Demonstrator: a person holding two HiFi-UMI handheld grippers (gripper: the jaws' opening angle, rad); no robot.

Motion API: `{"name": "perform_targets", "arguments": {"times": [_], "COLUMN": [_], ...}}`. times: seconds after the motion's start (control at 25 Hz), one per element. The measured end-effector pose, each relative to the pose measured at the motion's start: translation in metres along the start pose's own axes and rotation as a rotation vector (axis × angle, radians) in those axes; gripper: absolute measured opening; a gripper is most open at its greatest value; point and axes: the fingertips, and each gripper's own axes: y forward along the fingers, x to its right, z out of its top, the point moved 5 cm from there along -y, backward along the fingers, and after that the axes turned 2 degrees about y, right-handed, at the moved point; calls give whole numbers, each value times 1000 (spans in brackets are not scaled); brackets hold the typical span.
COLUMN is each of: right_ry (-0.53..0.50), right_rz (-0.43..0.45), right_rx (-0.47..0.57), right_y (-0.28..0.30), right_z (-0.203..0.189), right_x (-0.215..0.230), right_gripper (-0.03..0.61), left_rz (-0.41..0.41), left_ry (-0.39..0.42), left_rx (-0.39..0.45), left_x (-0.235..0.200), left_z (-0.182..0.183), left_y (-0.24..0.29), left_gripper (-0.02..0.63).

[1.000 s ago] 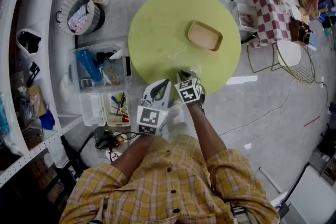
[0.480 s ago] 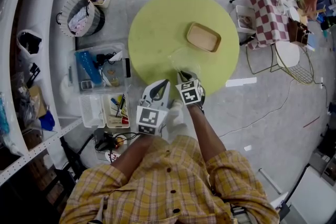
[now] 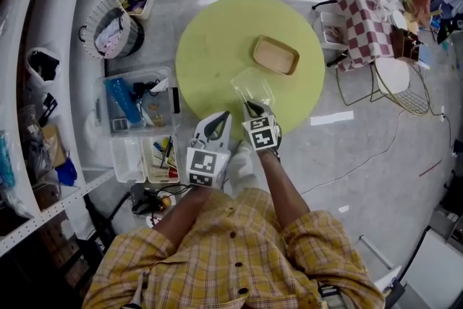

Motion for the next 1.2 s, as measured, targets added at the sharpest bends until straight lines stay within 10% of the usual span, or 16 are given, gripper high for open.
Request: {"name": "perform_targets", "arguments": {"times": [1.2], "right_ry": [3], "right_rz": [-23], "right_rx": [316], "right_y": [-122], "right_z": [84], "right_x": [-17], "right_gripper": [21], "left_rz": [-1], "left_ry": [109], "left_rx": [128], "left_x": [10], "left_z": [69], "left_y": [-31], "left_gripper": [3]}}
